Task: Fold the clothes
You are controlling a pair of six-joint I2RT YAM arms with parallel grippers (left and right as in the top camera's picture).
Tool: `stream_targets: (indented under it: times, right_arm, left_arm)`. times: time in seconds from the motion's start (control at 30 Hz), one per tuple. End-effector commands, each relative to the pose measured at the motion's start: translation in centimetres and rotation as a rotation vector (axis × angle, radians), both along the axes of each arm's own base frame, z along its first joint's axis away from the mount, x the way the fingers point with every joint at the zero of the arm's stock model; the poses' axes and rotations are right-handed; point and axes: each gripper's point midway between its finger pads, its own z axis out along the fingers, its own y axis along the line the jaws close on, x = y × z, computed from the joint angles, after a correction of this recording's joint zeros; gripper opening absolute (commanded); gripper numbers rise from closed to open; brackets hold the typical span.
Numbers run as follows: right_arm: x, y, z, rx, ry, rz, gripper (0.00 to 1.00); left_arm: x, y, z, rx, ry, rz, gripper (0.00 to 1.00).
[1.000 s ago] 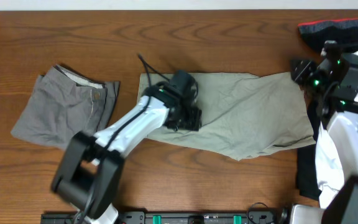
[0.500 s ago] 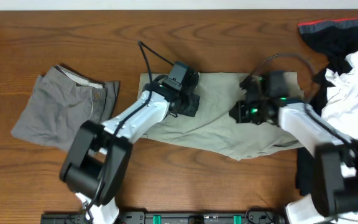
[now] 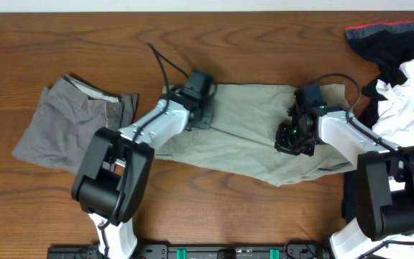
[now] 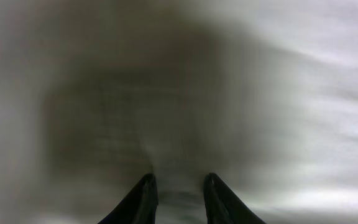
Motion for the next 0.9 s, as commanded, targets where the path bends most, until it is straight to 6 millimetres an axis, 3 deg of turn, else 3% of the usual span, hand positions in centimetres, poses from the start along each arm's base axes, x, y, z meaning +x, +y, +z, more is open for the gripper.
stream_targets:
  times: [0.0,0.1,0.27,0.4,0.47,0.6,0.77,0.87]
  right_arm:
    - [-4.1,-5.7,-3.6,-0.282,0.149,-0.037,0.02]
    - [-3.5,-4.7,-3.7,-0.222,0.115,0.055,0.07]
    - [-2.7,-2.4,-2.8,-0.082,0.041,0.203,0.18]
    - [-1.8,-1.9,-1.6,-0.059,-0.02,0.233,0.22]
    - [-1.3,-1.8,-0.8,-0.058,-0.058,0.238,0.27]
    - [-0.6,-1.0,0.8,-0.017,-0.116,0.242,0.29]
    - [0.0,4.1,4.4,0.286,-0.283,0.435,0.29]
    - [0.3,5.3,5.8,0.359,-0.346,0.477,0.31]
  left_arm:
    - [1.6,4.2,-0.6,0.064,-0.005,0.1,0.29]
    - [1.7,4.1,0.2,-0.004,0.006,0.102,0.38]
    - [0.6,3.1,4.7,-0.101,-0.004,0.074,0.54]
    - [-1.4,4.3,8.8,-0.107,-0.01,0.097,0.69]
    - [-2.6,5.6,10.1,-0.107,0.005,0.136,0.84]
    - [-4.3,7.2,10.5,-0.188,0.097,0.158,0.87]
    - [-4.9,8.6,9.4,-0.407,0.191,0.109,0.88]
    - [-4.4,9.9,9.0,-0.513,0.183,0.053,0.97]
